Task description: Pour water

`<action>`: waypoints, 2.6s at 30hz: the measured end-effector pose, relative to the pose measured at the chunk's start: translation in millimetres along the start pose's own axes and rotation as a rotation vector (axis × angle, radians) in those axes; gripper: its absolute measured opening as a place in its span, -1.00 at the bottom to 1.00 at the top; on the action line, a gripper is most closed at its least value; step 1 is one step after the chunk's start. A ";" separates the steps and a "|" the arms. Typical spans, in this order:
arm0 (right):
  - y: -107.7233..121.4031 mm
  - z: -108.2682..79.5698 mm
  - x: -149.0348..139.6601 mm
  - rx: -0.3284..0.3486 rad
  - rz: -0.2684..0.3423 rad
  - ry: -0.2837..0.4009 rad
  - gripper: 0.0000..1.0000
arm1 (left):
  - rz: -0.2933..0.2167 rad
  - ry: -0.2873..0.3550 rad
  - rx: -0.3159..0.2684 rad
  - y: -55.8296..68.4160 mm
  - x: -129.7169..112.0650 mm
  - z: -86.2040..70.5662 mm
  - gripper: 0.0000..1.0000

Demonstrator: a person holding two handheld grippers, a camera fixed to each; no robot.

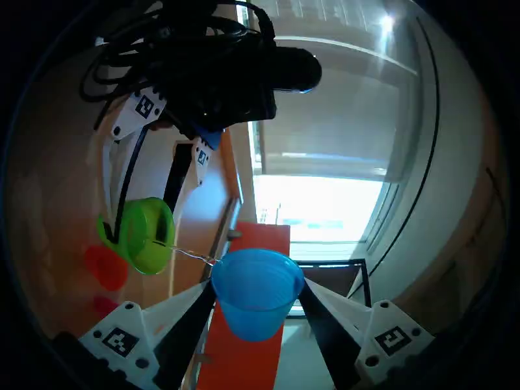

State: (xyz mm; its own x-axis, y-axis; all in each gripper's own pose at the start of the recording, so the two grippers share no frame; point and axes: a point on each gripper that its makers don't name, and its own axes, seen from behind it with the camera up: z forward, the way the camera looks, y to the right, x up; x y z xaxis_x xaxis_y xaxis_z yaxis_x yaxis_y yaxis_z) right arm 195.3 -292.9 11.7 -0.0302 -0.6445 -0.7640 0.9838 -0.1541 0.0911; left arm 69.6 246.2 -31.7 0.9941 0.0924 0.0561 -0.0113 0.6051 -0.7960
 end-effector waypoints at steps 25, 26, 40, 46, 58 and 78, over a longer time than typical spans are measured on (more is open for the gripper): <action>-0.9 -0.3 0.9 -0.002 -0.014 0.004 0.81 | 0.003 -0.003 -0.003 2.7 -0.2 0.4 0.70; -1.1 -0.1 0.2 -0.002 -0.008 0.005 0.81 | 0.003 -0.004 -0.003 2.7 -0.1 0.3 0.70; -1.1 5.3 -12.6 -0.004 0.069 0.017 0.81 | 0.005 -0.008 -0.003 3.8 -1.3 0.3 0.71; 2.9 5.4 -17.1 -0.022 0.155 0.029 0.81 | 0.003 -0.007 0.001 3.1 -0.2 -1.2 0.70; -1.5 -5.0 -24.1 -0.052 0.389 0.041 0.81 | 0.003 -0.013 0.006 2.2 -1.2 -4.0 0.70; -28.1 -13.9 -31.5 -0.031 0.839 0.025 0.81 | 0.019 -0.020 0.006 2.1 5.9 -7.7 0.71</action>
State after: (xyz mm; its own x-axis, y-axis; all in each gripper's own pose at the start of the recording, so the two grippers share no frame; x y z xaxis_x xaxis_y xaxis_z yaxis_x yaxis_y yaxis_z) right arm 171.1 -257.8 24.3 0.7170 -0.5194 -0.4649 0.6828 0.3893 0.6182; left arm 76.2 241.9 -37.7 0.9914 0.1199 0.0533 -0.0309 0.6082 -0.7932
